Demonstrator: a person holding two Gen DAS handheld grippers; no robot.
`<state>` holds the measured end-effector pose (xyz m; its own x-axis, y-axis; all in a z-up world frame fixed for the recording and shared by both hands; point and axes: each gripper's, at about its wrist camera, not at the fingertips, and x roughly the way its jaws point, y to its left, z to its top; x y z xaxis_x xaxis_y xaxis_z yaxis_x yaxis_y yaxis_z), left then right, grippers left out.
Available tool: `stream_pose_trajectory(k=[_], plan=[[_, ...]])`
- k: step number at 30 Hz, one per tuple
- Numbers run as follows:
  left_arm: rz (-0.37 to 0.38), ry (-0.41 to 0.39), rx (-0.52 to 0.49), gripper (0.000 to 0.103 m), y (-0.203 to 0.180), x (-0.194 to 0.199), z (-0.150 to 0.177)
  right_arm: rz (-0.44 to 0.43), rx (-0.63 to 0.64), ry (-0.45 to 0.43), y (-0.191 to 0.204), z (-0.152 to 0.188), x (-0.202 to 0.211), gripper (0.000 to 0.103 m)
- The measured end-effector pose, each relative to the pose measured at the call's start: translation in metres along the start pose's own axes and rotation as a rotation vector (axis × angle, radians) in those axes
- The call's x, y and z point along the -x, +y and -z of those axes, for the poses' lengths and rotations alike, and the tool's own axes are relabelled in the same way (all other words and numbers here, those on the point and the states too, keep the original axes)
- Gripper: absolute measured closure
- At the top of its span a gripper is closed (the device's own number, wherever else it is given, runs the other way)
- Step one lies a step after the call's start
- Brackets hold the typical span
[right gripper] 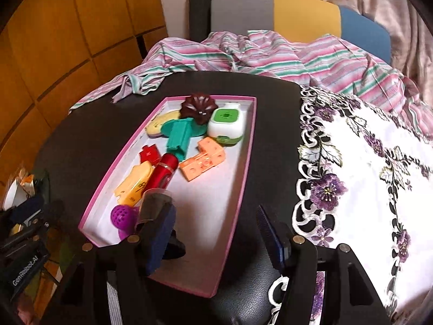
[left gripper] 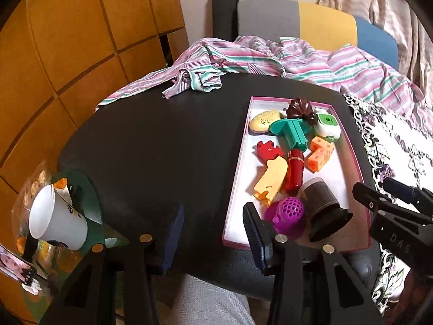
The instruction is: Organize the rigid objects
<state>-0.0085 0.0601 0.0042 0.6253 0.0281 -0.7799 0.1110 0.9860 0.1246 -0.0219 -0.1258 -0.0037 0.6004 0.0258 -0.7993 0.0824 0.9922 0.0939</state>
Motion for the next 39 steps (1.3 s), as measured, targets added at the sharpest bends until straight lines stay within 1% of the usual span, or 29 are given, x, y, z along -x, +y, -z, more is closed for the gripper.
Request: stream_pose_trajectory(k=[2,4,7,9,10,13,16,18,21,25,29,34,39], plan=[[0.000,-0.007,-0.003,0.057,0.000,0.002,0.000,0.002,0.013,0.001,0.006,0.000,0.001,0.039],[0.010,-0.008,0.005,0.057,0.001,0.003,-0.001,0.008,0.028,0.002,0.011,0.000,0.003,0.035],[0.027,-0.007,0.020,0.057,0.004,0.003,-0.003,0.009,0.044,-0.006,0.017,-0.001,0.006,0.034],[0.030,-0.001,0.031,0.057,0.006,0.002,-0.004,0.017,0.056,-0.011,0.021,-0.003,0.009,0.026],[0.031,0.003,0.035,0.057,0.007,0.001,-0.005,0.017,0.058,-0.016,0.023,-0.004,0.010,0.020],[0.047,0.015,0.044,0.057,0.011,-0.001,-0.005,0.028,0.062,-0.030,0.027,-0.006,0.015,0.011],[0.048,0.011,0.055,0.057,0.013,0.000,-0.006,0.037,0.050,-0.031,0.027,-0.009,0.016,0.004],[0.053,0.014,0.057,0.057,0.014,-0.001,-0.007,0.039,0.034,-0.024,0.027,-0.012,0.016,0.000],[0.065,0.021,0.063,0.057,0.015,-0.001,-0.009,0.040,0.017,-0.016,0.028,-0.015,0.016,0.000],[0.066,0.020,0.062,0.057,0.016,-0.001,-0.012,0.073,0.002,-0.017,0.029,-0.017,0.015,0.000],[0.076,0.019,0.063,0.057,0.015,0.000,-0.016,0.080,-0.033,-0.011,0.026,-0.021,0.014,0.000],[0.081,-0.008,0.045,0.057,0.007,0.005,-0.022,0.113,-0.047,-0.017,0.024,-0.024,0.014,0.000],[0.100,-0.020,0.019,0.058,-0.002,0.007,-0.028,0.122,-0.065,-0.027,0.020,-0.028,0.015,0.000]])
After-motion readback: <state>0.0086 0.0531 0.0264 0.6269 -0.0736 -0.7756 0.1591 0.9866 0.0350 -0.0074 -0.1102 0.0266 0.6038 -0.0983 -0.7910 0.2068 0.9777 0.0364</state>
